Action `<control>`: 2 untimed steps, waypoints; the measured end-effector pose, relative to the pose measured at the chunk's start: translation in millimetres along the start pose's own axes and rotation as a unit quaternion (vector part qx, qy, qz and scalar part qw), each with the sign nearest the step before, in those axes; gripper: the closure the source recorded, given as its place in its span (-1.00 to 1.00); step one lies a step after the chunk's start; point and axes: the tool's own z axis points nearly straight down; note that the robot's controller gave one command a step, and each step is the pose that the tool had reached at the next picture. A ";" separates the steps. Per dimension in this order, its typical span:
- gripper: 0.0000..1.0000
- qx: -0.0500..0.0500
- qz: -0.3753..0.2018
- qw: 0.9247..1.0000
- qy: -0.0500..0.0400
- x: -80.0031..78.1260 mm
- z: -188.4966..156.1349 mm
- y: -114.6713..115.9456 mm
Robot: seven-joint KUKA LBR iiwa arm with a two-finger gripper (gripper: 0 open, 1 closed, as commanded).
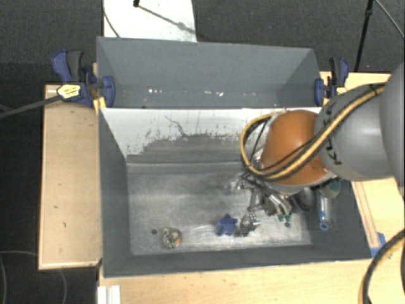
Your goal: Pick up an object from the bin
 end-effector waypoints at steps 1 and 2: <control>-1.00 0.000 -0.161 0.987 -0.003 16.1 0.1 47.0; 1.00 0.000 -0.159 0.987 -0.004 14.9 -1.8 46.9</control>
Offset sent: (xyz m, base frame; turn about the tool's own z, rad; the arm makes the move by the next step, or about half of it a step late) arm -0.0231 0.0434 -0.0016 -0.3222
